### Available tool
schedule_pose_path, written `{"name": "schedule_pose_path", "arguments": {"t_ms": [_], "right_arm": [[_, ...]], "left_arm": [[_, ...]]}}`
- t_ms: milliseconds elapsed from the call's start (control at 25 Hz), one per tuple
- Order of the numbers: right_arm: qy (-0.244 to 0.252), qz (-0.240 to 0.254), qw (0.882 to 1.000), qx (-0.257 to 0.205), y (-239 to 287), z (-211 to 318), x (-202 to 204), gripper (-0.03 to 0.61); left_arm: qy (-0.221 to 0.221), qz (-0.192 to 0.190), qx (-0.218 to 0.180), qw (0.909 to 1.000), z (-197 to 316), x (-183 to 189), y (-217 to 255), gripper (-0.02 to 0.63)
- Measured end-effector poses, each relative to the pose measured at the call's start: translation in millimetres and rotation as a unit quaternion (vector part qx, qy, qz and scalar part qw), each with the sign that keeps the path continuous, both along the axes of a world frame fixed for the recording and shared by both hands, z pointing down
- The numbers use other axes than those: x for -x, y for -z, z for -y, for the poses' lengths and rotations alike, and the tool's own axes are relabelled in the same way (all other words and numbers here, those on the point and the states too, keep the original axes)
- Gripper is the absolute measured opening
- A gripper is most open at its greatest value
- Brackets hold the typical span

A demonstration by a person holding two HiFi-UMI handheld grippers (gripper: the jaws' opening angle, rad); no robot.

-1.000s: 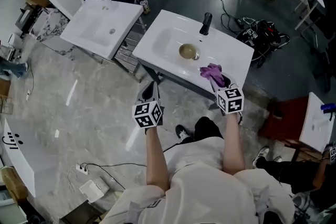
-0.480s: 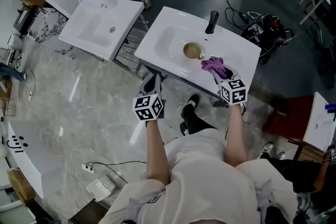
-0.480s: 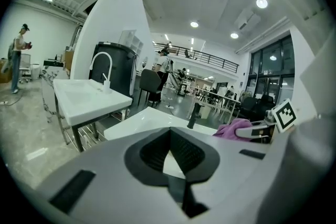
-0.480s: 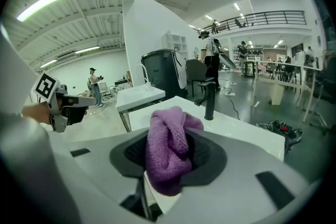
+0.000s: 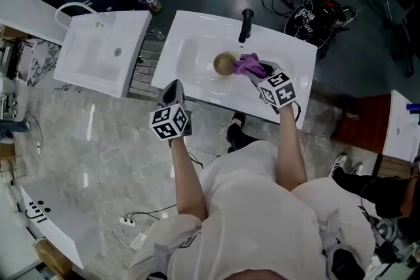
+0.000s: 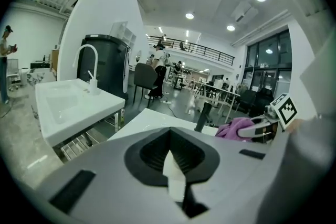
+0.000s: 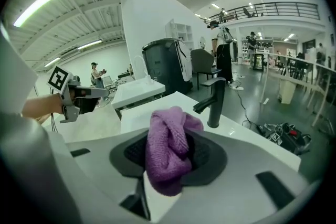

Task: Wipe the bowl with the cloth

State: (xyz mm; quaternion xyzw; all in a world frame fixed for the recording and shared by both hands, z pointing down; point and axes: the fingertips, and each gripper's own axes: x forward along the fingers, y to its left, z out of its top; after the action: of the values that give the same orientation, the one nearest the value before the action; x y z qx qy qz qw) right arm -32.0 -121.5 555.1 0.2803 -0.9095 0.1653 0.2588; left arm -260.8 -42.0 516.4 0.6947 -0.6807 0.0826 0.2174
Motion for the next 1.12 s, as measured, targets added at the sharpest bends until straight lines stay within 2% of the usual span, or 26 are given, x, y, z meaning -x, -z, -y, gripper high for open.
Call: {"name": "schedule_pose_path", "arguments": {"t_ms": [120,360,560,760,840,1000,1120], "right_arm": [[0.011,0.000,1.000,0.002,0.5,16.0,4.9,0.132],[0.019,0.040,0.999,0.013,0.1,31.2,12.9,0.132],[0.038,0.015,0.999,0.011,-9.8,24.8,10.5,0.132],[0.015,-0.008,1.000,0.017,-23.1,27.9,-2.9,0.132],[0.000,-0.011,1.000,0.023,-27.8,27.6,-5.7,0.132],[-0.005,-0.017,0.999,0.030,-31.5,20.2,-4.4,0.132],[-0.026,-0.026,0.999,0.027,-35.4,22.4,-9.1,0.133]], "left_arm": [[-0.017,0.010,0.009,0.9998,27.7,0.2,-0.6,0.006],[-0.052,0.037,0.022,0.9977,70.2,-6.3,1.3,0.006],[-0.045,0.064,0.027,0.9966,84.1,-6.5,-11.9,0.006],[-0.092,0.047,0.053,0.9932,101.6,-23.1,-41.7,0.006],[-0.123,0.059,0.068,0.9883,111.6,-30.0,-60.8,0.006],[-0.199,0.066,0.115,0.9711,130.4,-43.7,-94.6,0.006],[-0.247,0.086,0.141,0.9549,142.7,-50.3,-114.7,0.006]]}}
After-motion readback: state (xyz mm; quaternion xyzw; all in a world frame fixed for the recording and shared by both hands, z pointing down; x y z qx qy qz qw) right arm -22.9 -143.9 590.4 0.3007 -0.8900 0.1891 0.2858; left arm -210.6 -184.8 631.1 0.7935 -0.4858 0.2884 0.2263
